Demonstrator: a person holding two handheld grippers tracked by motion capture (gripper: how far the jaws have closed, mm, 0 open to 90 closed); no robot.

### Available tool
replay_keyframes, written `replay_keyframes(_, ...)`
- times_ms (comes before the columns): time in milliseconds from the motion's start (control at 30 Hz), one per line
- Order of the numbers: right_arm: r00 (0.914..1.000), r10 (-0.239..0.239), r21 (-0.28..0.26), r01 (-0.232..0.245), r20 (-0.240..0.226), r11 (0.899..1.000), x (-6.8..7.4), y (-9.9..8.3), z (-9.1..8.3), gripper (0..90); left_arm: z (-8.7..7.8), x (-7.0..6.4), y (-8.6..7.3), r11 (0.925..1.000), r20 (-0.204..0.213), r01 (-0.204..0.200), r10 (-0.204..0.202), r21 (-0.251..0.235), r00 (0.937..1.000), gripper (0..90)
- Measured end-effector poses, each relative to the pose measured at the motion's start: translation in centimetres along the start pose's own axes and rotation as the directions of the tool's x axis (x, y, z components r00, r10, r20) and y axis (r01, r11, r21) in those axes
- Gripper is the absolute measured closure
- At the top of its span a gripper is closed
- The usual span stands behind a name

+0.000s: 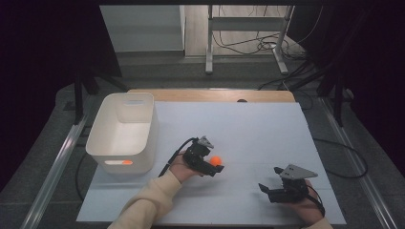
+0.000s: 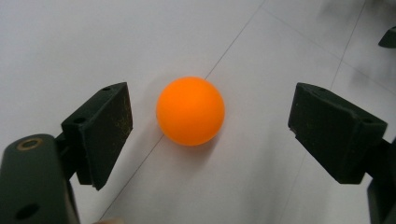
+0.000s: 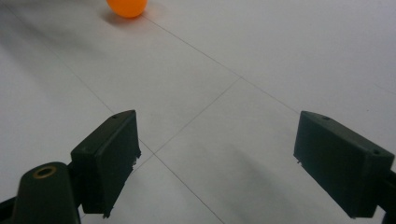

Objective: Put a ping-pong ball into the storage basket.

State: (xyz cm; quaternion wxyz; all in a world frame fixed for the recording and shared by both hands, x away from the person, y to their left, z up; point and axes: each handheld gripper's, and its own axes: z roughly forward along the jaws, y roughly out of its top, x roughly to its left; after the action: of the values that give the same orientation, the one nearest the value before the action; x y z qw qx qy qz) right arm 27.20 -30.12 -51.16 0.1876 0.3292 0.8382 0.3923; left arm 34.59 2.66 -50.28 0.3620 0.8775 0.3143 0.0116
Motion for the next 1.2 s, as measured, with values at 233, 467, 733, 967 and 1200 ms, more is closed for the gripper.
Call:
replay_keyframes(233, 1.0, 0.0, -0.003, 0.0, 0.0, 1.0, 0.0, 0.0, 0.0, 14.6, 0.7, 0.3, -0.1, 0.9993, -0.002, -0.013, 0.013, 0.036, 0.9999, 13.0)
replay_keyframes(467, 1.0, 0.0, -0.005, 0.0, 0.0, 1.0, 0.0, 0.0, 0.0, 14.6, 1.4, 0.6, -0.1, 0.9992, 0.003, -0.017, 0.016, 0.038, 0.9999, 13.1)
replay_keyframes(733, 1.0, -0.001, -0.007, 0.001, 0.0, 1.0, 0.0, 0.0, 0.0, 14.6, 1.5, 0.7, -0.1, 0.9998, -0.002, -0.009, 0.009, 0.02, 1.0, 15.1)
replay_keyframes(967, 1.0, -0.002, -0.004, 0.002, 0.001, 1.0, 0.0, 0.0, 0.0, 14.6, 1.6, 0.9, -0.1, 0.9998, -0.002, -0.006, 0.006, 0.017, 1.0, 20.3)
replay_keyframes(1200, 1.0, -0.002, -0.004, 0.002, 0.001, 1.0, 0.0, 0.0, 0.0, 14.6, 1.6, 1.0, -0.2, 0.9996, 0.017, -0.026, 0.026, 0.014, 0.9995, 35.2)
